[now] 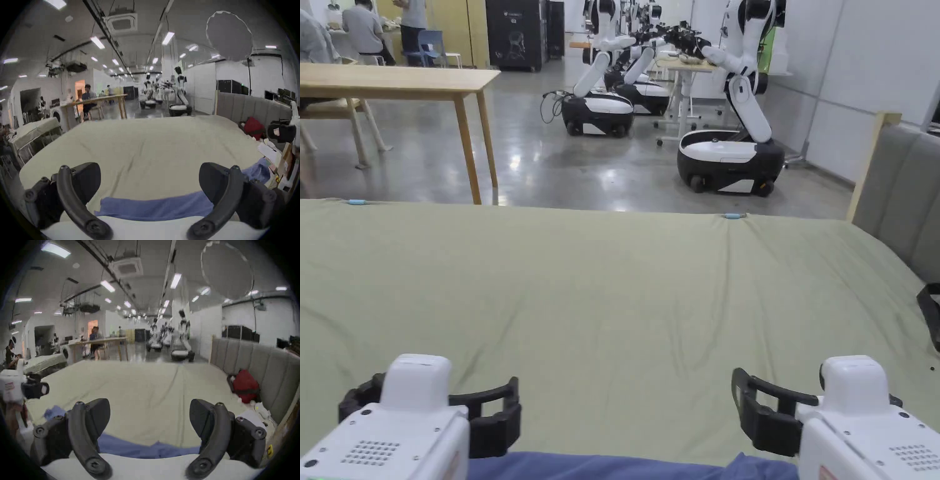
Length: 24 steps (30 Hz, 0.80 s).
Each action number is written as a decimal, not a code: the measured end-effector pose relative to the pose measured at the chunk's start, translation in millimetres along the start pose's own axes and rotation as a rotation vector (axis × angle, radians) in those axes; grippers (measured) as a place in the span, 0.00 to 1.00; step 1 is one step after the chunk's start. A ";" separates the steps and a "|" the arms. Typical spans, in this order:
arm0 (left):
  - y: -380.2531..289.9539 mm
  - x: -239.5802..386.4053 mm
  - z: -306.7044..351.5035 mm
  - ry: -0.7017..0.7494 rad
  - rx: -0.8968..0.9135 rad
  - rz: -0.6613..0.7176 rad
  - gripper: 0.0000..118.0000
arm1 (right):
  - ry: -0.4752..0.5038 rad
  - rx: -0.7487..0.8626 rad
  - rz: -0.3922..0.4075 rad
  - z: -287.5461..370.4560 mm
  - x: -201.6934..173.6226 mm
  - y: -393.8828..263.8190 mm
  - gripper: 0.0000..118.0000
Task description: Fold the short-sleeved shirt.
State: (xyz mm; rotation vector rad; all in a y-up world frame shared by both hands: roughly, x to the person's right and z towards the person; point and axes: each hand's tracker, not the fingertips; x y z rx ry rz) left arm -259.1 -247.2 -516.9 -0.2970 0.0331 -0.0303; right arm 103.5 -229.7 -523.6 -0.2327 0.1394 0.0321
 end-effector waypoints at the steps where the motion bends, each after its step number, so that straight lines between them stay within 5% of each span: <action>1: -0.8 6.6 0.1 0.004 0.006 -0.009 0.95 | -0.035 0.016 0.009 -1.4 -8.8 -2.2 0.84; 2: -2.4 11.5 1.0 -0.010 0.014 -0.019 0.82 | -0.033 0.021 0.007 -3.1 -13.4 -3.8 0.70; 3: -4.3 17.4 4.0 -0.018 0.017 -0.022 0.53 | -0.024 0.024 0.000 -4.3 -16.0 -6.8 0.39; 4: -5.1 20.6 2.9 -0.017 0.011 -0.029 0.04 | -0.050 0.023 -0.004 -6.9 -20.3 -9.1 0.01; 12: -9.1 -15.3 0.4 -0.052 -0.093 0.062 0.00 | -0.021 -0.033 -0.059 -7.8 -18.3 -19.2 0.01; 14: -18.5 -52.2 1.6 -0.066 -0.119 0.164 0.13 | -0.015 -0.046 -0.067 -9.3 -20.2 -19.3 0.01; 15: -23.0 -72.1 1.0 -0.090 -0.147 0.241 0.36 | -0.010 -0.050 -0.068 -9.1 -21.6 -20.9 0.01; 16: -30.3 -94.9 0.5 -0.111 -0.174 0.329 0.83 | -0.003 -0.058 -0.069 -9.2 -23.8 -22.6 0.01; 17: -37.5 -113.1 -0.3 -0.118 -0.195 0.380 1.00 | 0.002 -0.064 -0.071 -10.9 -25.8 -23.3 0.01; 24: -106.7 -220.5 -24.4 -0.285 -0.376 0.788 1.00 | 0.033 -0.095 -0.094 -14.4 -46.1 -33.1 0.01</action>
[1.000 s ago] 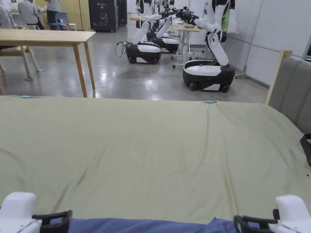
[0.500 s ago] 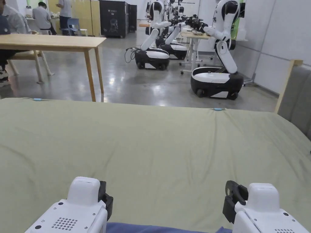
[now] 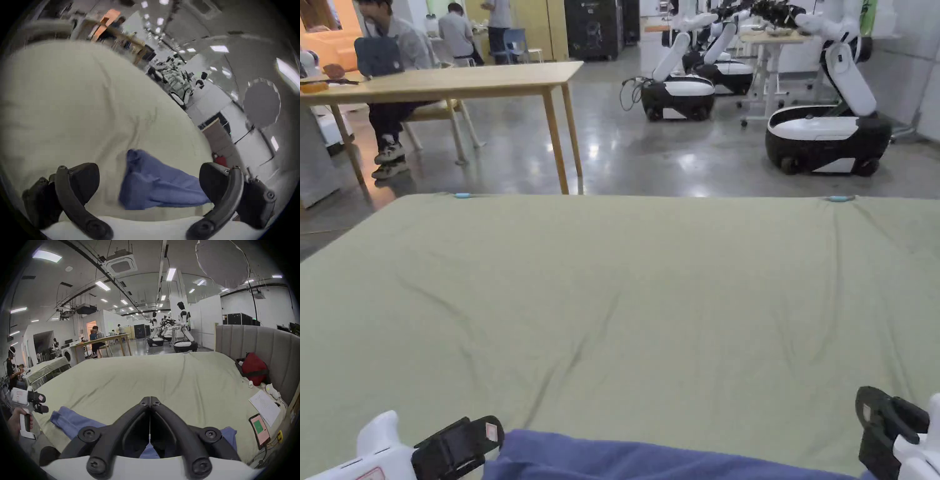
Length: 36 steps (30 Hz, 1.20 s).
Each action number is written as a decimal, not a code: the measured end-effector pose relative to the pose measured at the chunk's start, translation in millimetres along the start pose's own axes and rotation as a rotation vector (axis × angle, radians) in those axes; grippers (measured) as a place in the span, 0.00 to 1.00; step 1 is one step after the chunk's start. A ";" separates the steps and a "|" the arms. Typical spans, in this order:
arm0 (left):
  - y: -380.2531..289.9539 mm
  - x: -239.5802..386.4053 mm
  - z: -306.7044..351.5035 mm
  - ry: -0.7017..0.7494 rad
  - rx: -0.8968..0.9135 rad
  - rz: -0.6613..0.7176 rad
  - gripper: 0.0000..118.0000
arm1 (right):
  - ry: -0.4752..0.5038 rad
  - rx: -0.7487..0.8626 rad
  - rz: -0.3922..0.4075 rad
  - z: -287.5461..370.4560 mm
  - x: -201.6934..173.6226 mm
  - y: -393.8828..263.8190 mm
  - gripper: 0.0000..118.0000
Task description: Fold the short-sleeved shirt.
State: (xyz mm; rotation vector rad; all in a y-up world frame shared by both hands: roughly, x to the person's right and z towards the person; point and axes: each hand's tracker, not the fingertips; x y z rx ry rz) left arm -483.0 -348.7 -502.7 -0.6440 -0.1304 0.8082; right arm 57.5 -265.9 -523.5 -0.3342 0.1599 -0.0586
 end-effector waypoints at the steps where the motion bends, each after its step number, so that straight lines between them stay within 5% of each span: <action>1: -0.2 -16.8 -5.4 0.008 -0.018 0.046 1.00 | 0.001 -0.003 0.006 0.0 -2.3 -0.6 0.01; 5: -13.8 -74.1 -40.5 -0.202 -0.158 0.301 1.00 | 0.002 -0.016 0.018 0.6 -4.5 0.0 0.01; 9: -30.1 -53.3 -74.2 -0.469 -0.170 0.426 1.00 | -0.008 -0.018 0.029 -0.4 -5.7 4.8 0.01; 10: -35.4 -45.3 -84.6 -0.477 -0.192 0.421 0.93 | -0.008 -0.017 0.027 -0.4 -5.4 6.2 0.01; 11: -33.4 -40.3 -92.2 -0.446 -0.198 0.391 0.74 | -0.008 -0.015 0.025 -0.3 -5.5 7.4 0.01; 13: -34.9 -34.4 -103.6 -0.310 -0.235 0.367 0.06 | -0.013 -0.012 0.024 1.4 -5.7 9.3 0.01; 15: -44.1 -41.7 -110.8 -0.151 -0.245 0.399 0.05 | -0.013 -0.016 0.028 1.9 -5.5 9.9 0.01; 17: -40.7 -38.1 -98.0 -0.256 -0.141 0.440 0.05 | -0.016 -0.024 0.034 2.2 -5.0 9.2 0.01; 20: -30.4 -28.8 -76.9 -0.161 -0.047 0.389 0.05 | -0.014 -0.033 0.035 3.0 -3.9 7.7 0.01; 23: -6.9 -16.2 -54.1 -0.018 0.034 0.210 0.05 | -0.012 -0.038 0.029 4.3 -1.0 5.3 0.01; 28: 0.8 74.6 -39.9 0.142 0.070 -0.319 0.05 | 0.000 -0.042 0.017 5.3 1.6 3.8 0.01; 31: -33.5 155.1 -51.5 0.163 0.092 -0.678 0.05 | 0.008 -0.042 0.009 7.3 4.4 4.1 0.01; 36: -120.3 239.4 -120.2 0.214 -0.086 -0.962 0.05 | 0.008 -0.049 0.005 11.8 14.0 0.5 0.01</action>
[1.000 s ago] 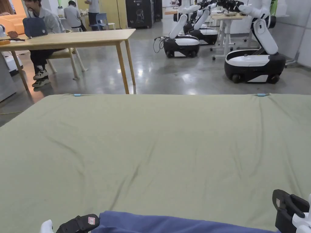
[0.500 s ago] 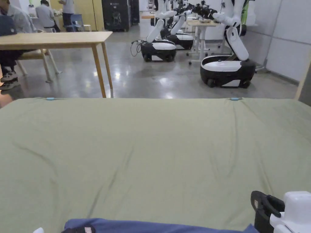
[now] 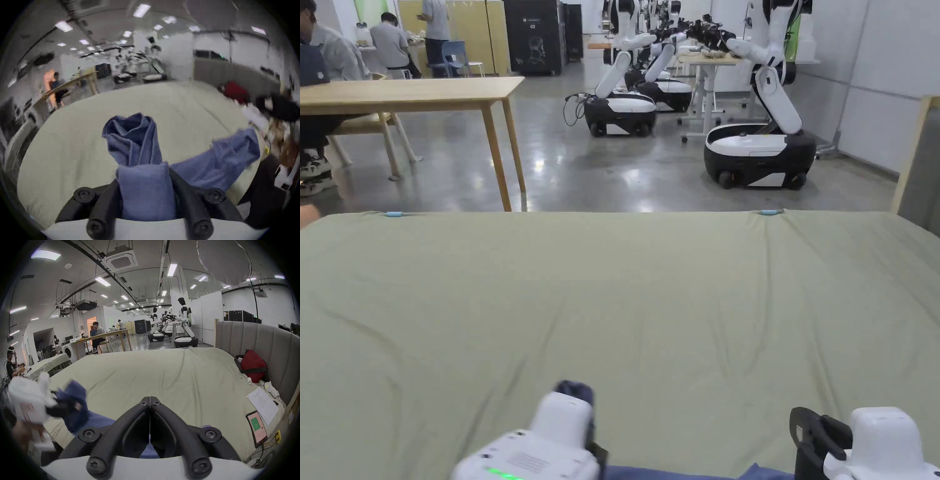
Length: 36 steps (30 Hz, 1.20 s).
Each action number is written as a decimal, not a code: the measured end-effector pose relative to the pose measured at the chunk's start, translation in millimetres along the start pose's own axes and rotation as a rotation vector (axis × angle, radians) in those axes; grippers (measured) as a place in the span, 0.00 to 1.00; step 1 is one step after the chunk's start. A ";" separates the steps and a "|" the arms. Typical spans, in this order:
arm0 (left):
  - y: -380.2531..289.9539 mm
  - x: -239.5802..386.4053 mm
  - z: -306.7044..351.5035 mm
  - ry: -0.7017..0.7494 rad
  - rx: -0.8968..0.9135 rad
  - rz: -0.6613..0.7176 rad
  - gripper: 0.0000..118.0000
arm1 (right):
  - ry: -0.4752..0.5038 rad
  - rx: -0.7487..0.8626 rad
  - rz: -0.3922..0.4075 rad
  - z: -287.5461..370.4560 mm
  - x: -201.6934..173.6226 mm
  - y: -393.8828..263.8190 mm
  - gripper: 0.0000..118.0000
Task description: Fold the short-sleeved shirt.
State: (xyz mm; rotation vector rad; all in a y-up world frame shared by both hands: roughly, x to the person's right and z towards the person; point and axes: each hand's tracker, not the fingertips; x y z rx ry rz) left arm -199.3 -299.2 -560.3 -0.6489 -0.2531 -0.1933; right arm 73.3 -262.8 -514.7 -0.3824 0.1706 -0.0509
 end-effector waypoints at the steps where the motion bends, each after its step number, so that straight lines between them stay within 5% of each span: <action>1: -5.3 24.5 -17.6 -0.043 -0.059 -0.033 0.05 | -0.001 -0.008 -0.011 0.9 4.2 -2.7 0.01; 5: -29.4 56.7 -56.1 -0.012 -0.155 -0.042 0.11 | 0.001 -0.038 -0.036 3.6 16.4 -7.5 0.01; 6: -30.5 57.1 -60.0 -0.014 -0.148 -0.033 0.28 | 0.007 -0.048 -0.042 3.5 19.2 -7.6 0.01; 7: -30.8 51.3 -59.2 -0.054 -0.147 0.016 0.72 | 0.011 -0.056 -0.047 2.7 22.0 -7.7 0.01; 8: -27.8 48.2 -56.4 -0.086 -0.157 0.062 0.95 | 0.016 -0.063 -0.050 2.2 24.4 -8.1 0.01; 9: -23.3 43.7 -48.0 -0.117 -0.134 0.093 0.97 | 0.019 -0.063 -0.051 2.5 26.1 -8.9 0.01; 15: -7.5 -30.2 -6.4 -0.134 0.034 0.408 0.93 | 0.038 -0.083 -0.062 -1.3 31.3 -13.4 0.01; 19: -26.4 -46.3 -30.4 -0.169 -0.078 0.480 0.10 | 0.042 -0.093 -0.062 -6.2 28.8 -15.1 0.01; 26: -49.6 31.2 -78.3 -0.608 -0.215 0.489 0.10 | 0.044 -0.106 -0.058 -9.8 27.0 -16.2 0.01; 30: -50.9 21.3 -78.8 -0.523 -0.182 0.602 0.10 | 0.038 -0.118 -0.057 -9.2 29.5 -18.4 0.01; 36: -35.2 -22.0 -3.0 -0.368 0.015 0.507 0.10 | 0.055 -0.118 -0.042 -12.2 19.7 -16.9 0.01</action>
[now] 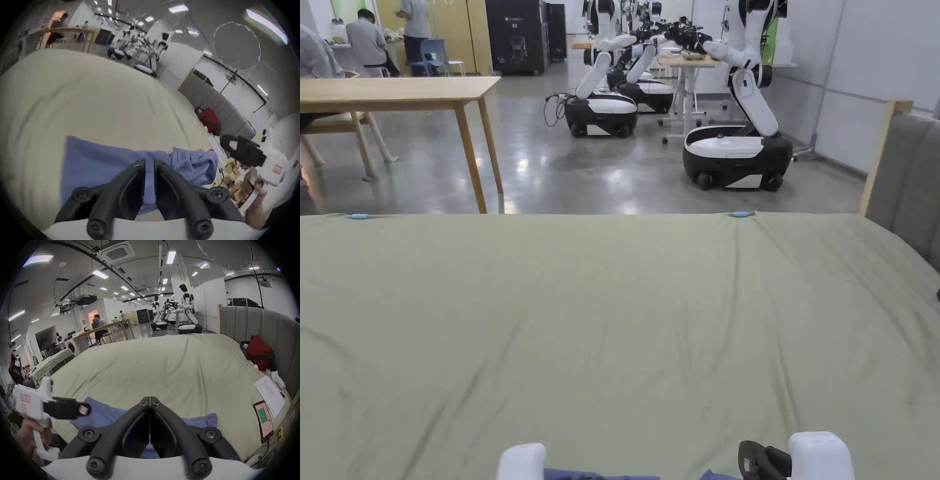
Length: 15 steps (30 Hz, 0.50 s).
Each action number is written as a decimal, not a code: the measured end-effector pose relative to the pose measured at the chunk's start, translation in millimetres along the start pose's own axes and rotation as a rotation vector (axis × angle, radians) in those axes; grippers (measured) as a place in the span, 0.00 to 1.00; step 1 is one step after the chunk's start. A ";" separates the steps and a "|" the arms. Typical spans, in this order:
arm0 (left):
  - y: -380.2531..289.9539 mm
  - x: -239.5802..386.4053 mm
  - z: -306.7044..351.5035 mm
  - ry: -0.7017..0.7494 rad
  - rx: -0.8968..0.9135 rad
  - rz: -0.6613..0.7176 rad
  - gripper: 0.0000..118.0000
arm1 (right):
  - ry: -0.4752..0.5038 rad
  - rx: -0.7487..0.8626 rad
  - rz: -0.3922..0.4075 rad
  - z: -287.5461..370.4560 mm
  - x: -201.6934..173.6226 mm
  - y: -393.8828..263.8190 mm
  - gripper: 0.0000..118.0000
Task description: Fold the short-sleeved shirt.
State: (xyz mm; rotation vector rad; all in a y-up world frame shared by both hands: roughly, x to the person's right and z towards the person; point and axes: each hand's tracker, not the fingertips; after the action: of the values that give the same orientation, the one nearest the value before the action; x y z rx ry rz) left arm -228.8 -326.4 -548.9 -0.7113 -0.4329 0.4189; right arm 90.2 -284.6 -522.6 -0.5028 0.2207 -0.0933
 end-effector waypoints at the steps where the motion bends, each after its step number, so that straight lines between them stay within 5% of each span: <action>1: 2.3 -9.1 11.0 0.024 -0.006 0.023 0.10 | 0.005 0.000 0.008 -1.1 -3.8 -0.5 0.01; 4: 1.5 -31.1 28.1 0.051 0.002 0.055 0.13 | 0.026 -0.012 0.014 -6.1 -12.8 -3.0 0.01; 5: -0.4 -36.8 31.3 0.037 0.001 0.068 0.32 | 0.033 -0.015 0.013 -7.5 -15.7 -4.3 0.01; 6: -1.8 -42.1 34.7 0.035 -0.001 0.090 0.71 | 0.039 -0.018 0.013 -8.3 -18.5 -5.1 0.01; 7: -5.8 -51.9 37.6 0.019 0.006 0.151 1.00 | 0.044 -0.020 0.014 -8.1 -21.2 -5.6 0.01; 13: -27.6 -133.7 38.0 -0.039 0.042 0.473 1.00 | 0.052 -0.020 0.033 -7.4 -24.3 -3.3 0.01; 15: -44.8 -152.4 23.5 -0.167 0.013 0.647 1.00 | 0.053 -0.024 0.022 -10.7 -22.8 -1.6 0.01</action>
State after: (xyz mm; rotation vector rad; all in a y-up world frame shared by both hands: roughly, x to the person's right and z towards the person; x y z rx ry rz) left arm -357.7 -421.3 -537.4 -0.7998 -0.3481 1.0945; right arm 65.4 -287.7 -526.7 -0.5220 0.2793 -0.0831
